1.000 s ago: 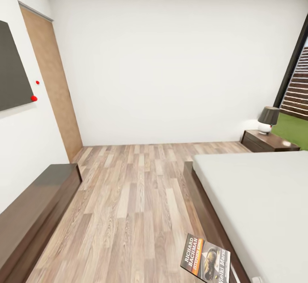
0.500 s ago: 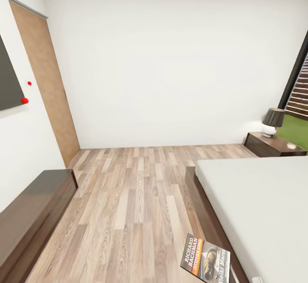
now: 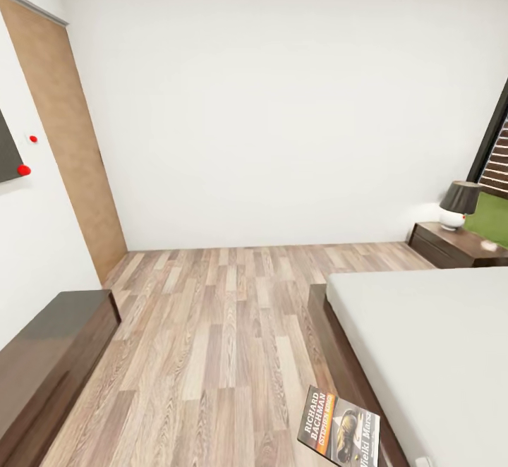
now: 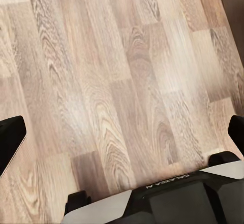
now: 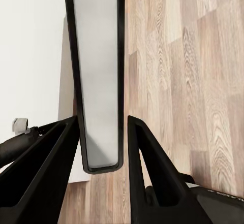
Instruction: In the bedroom, move the book from the bed onto either nightstand, and place the two sandals side by side next to the bed.
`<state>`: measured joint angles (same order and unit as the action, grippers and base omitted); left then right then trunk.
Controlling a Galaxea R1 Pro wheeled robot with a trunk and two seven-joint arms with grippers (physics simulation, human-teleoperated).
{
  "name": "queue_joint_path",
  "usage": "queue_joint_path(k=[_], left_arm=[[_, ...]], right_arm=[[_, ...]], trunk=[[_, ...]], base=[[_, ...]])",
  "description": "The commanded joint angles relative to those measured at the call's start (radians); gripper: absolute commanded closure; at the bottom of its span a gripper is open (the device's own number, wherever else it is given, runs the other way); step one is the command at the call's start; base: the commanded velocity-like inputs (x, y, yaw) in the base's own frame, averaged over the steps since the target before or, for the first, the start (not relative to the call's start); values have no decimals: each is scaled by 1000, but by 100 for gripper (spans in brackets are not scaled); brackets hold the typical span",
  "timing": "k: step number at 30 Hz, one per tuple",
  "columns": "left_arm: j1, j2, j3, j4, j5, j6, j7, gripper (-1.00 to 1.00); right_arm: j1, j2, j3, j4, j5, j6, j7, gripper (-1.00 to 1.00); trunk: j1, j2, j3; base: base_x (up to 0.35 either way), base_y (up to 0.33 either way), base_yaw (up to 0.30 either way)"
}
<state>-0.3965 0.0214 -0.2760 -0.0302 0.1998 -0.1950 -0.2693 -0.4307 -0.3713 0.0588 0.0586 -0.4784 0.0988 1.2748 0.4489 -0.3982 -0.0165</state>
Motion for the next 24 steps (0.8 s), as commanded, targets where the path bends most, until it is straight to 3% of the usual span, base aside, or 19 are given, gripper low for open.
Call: queue_joint_path(k=[1,24], left_arm=[[-1,0,-8,1,10,-3,-4,-100],[-1,0,-9,1,10,-3,-4,-100]], right_arm=[[-2,0,1,3,-10,10,4,100],[-2,0,2,3,-10,10,4,100]], trunk=[[1,-2,-2],[1,-2,-2]], base=[[330,0,0],[330,0,0]])
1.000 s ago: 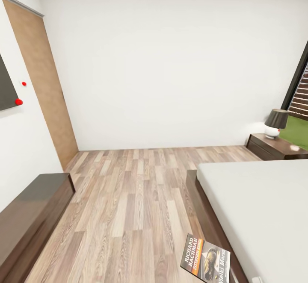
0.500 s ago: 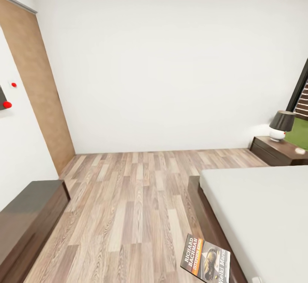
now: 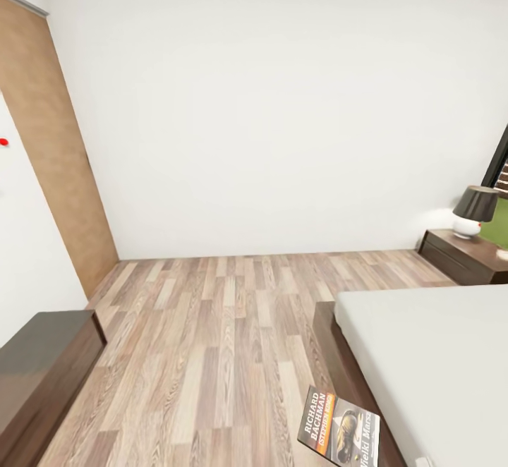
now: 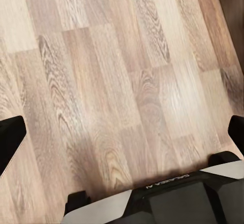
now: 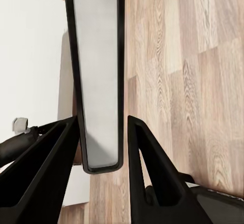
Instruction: In the bedroom, move the book from the bed onto either nightstand, and place the two sandals side by side next to the bed.
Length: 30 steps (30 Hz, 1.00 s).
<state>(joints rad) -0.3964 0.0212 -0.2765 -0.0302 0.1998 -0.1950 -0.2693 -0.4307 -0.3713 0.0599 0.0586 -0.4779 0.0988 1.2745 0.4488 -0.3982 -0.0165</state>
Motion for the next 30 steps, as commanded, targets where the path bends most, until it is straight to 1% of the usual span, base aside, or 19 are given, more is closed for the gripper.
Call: queue_joint_path(k=[1,30], left_arm=[[-1,0,-8,1,10,-3,-4,-100],[-1,0,-8,1,10,-3,-4,-100]], right_arm=[[-2,0,1,3,-10,10,5,100],[-2,0,1,3,-11,10,4,100]], trunk=[[1,-2,-2],[1,-2,-2]], base=[[330,0,0],[330,0,0]])
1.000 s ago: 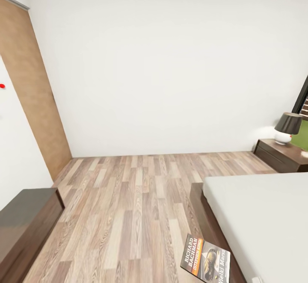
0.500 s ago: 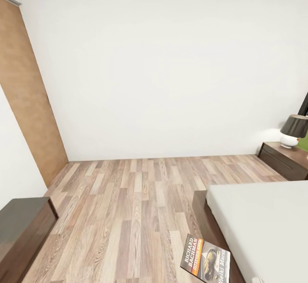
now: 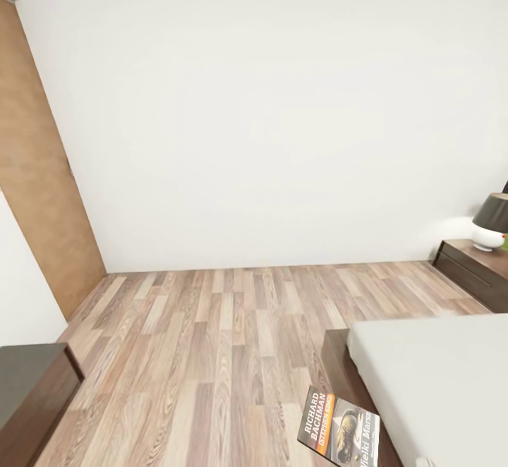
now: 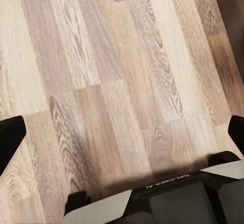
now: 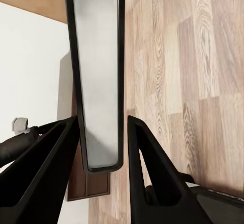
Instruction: In the bedroom, move the book from the bed onto either nightstand, and place the two sandals side by side next to the bed.
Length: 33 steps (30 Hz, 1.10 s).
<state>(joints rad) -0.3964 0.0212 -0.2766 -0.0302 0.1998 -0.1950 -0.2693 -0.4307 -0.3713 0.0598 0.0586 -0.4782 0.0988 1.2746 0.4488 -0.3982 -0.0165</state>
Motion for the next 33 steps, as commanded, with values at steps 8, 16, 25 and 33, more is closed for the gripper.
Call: queue_joint_path(k=[8,16,25,33], left_arm=[[-1,0,-9,1,10,-3,-4,-100],[-1,0,-9,1,10,-3,-4,-100],[-1,-1,-9,1,10,-3,-4,-100],[-1,-1,-8,1,10,-3,-4,-100]], right_arm=[[-2,0,2,3,-10,10,4,100],[-2,0,2,3,-10,10,4,100],[-2,1,3,3,-10,10,3,100],[-2,10,2,3,-10,10,3,100]], trunk=[[1,-2,-2],[1,-2,-2],[1,-2,-2],[1,-2,-2]], base=[[330,0,0],[330,0,0],[330,0,0],[330,4,0]])
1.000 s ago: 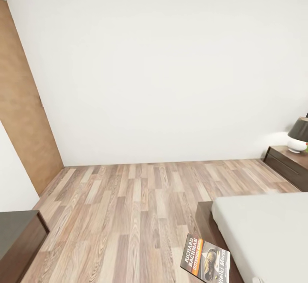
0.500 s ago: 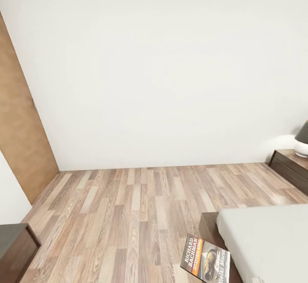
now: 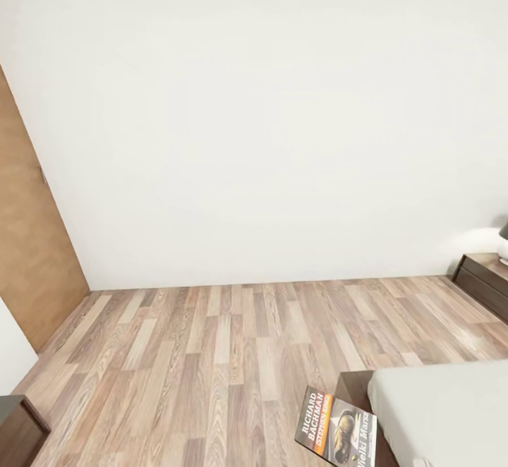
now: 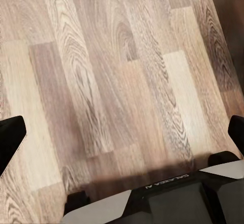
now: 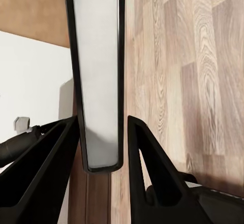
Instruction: In the bedroom, move the book from the bed onto either nightstand, and place the two sandals side by side next to the bed.
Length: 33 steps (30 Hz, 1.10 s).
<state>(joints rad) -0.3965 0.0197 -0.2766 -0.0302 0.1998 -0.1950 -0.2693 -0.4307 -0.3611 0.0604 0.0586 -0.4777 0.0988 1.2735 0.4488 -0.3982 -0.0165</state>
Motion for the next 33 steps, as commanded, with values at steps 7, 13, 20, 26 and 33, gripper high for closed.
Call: queue_joint_path(k=[7,13,20,26,33], left_arm=[[-1,0,-9,1,10,-3,-4,-100],[-1,0,-9,1,10,-3,-4,-100],[-1,0,-9,2,10,-3,-4,-100],[-1,0,-9,2,10,-3,-4,-100],[-1,0,-9,2,10,-3,-4,-100]], right_arm=[[-2,0,1,3,-10,10,4,100],[-2,0,1,3,-10,10,5,100],[-2,0,0,3,-11,10,5,100],[-2,0,-1,3,-11,10,6,100],[-2,0,-1,3,-11,10,6,100]], trunk=[[1,-2,-2],[1,-2,-2],[1,-2,-2],[1,-2,-2],[1,-2,-2]], base=[[330,77,0],[330,103,0],[329,104,0],[329,104,0],[329,104,0]])
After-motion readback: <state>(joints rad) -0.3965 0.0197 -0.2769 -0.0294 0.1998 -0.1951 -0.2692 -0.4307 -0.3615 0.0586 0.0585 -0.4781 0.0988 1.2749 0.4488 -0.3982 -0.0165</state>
